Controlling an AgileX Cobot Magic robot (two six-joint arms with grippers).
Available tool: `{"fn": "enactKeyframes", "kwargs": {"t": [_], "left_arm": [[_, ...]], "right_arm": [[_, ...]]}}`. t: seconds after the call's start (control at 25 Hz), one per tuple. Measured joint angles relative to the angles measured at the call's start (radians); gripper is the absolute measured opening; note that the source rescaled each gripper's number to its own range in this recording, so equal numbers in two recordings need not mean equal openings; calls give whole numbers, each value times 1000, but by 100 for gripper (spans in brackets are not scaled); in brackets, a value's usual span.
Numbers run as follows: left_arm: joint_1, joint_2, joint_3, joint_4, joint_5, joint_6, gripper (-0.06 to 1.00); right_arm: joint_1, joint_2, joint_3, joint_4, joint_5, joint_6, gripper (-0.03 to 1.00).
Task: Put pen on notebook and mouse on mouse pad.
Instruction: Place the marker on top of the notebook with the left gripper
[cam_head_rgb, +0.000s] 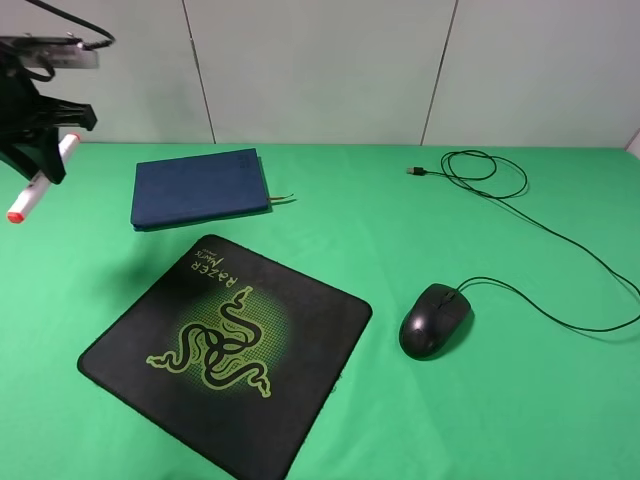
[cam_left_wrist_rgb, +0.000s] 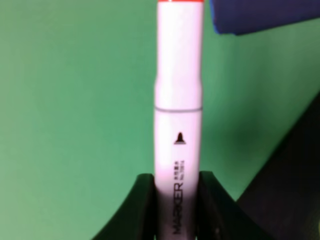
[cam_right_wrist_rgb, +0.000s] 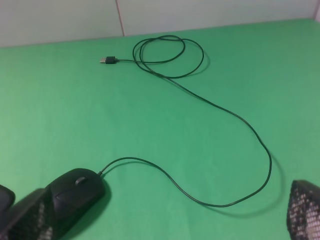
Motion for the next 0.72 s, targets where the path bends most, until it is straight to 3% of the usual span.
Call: {"fn": "enactKeyframes", "kwargs": {"t": [0.28, 0.48, 0.72], "left_arm": [[-74, 225, -272, 3, 105, 62, 0], [-125, 382, -503, 5, 109, 140, 0], [-159, 516, -671, -16, 110, 204, 0]], "right_arm": [[0, 0, 0, 0, 0, 0, 100], [0, 0, 0, 0, 0, 0, 100], [0, 0, 0, 0, 0, 0, 100]]}}
